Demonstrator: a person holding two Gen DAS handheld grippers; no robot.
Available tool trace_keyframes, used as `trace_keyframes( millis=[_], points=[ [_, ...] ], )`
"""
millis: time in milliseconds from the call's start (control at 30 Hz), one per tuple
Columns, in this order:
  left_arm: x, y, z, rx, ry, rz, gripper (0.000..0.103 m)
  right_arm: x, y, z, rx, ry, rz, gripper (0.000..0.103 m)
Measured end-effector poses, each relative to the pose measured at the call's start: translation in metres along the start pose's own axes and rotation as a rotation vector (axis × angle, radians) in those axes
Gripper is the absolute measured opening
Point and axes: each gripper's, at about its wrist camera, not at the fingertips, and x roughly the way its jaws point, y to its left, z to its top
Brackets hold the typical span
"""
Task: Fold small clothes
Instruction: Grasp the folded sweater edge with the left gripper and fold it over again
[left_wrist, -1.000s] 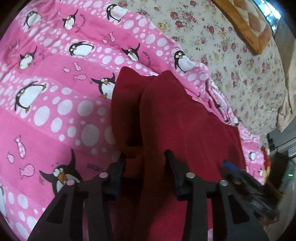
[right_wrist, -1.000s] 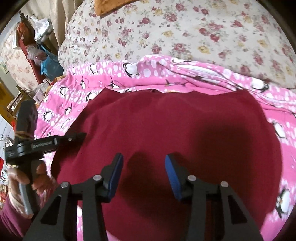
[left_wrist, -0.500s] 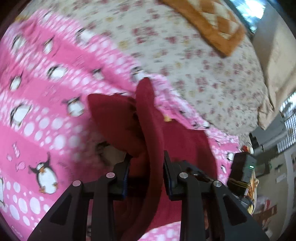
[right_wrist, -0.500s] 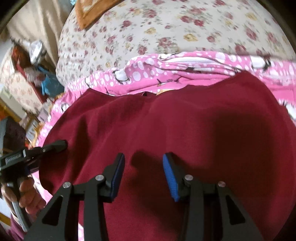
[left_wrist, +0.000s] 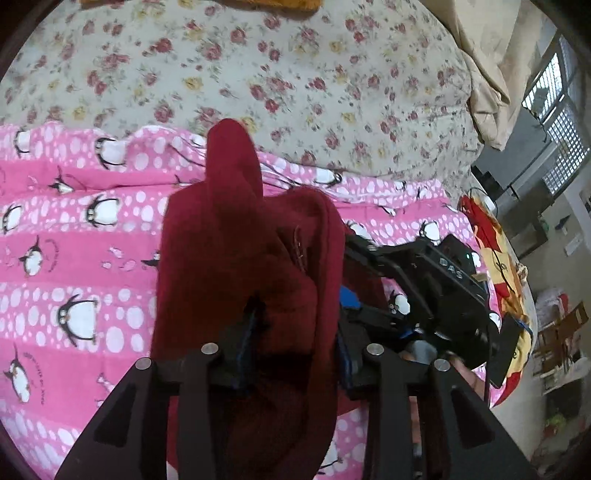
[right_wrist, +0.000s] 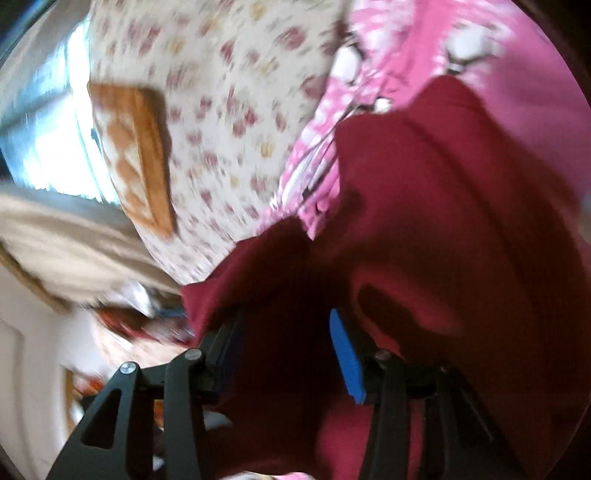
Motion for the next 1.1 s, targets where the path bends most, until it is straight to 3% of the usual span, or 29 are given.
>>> trace_keyframes(
  millis=[167,233,333,567,633,833,933,967,1033,1100],
  points=[
    [-0.023,0.006,-0.004,-0.019,-0.012,-0.065,0.026,-0.002,0.003,-0.004,-0.024,0.003,0.02,0.059],
    [-0.017,0.006,-0.005,-0.023,0.024,-0.104,0.028,0.001,0.008,-0.005,-0.043,-0.004,-0.003,0.061],
    [-0.008,0.005,-0.011,-0.037,0.069,-0.094,0.028,0.001,0.01,-0.004,-0.052,-0.002,-0.016,0.061],
    [-0.042,0.016,-0.018,-0.077,-0.037,-0.118,0.028,-0.012,0.005,-0.002,-0.014,-0.017,0.043,0.067],
    [-0.045,0.028,-0.018,-0.102,-0.066,-0.069,0.028,-0.014,0.006,-0.004,-0.028,-0.025,0.05,0.068],
    [-0.014,0.066,-0.016,-0.171,-0.052,0.147,0.028,0.003,0.029,-0.014,-0.203,0.073,-0.129,0.069],
    [0.006,0.09,-0.01,-0.265,-0.015,0.128,0.028,0.022,0.045,-0.027,-0.366,0.131,-0.282,0.069],
    [0.008,0.094,-0.01,-0.286,-0.011,0.115,0.028,0.029,0.05,-0.032,-0.437,0.151,-0.345,0.068],
    [0.01,0.096,-0.008,-0.31,-0.01,0.082,0.028,0.039,0.058,-0.04,-0.558,0.176,-0.446,0.031],
    [0.008,0.093,-0.006,-0.31,-0.022,0.063,0.028,0.036,0.066,-0.038,-0.594,0.188,-0.437,0.025]
  ],
)
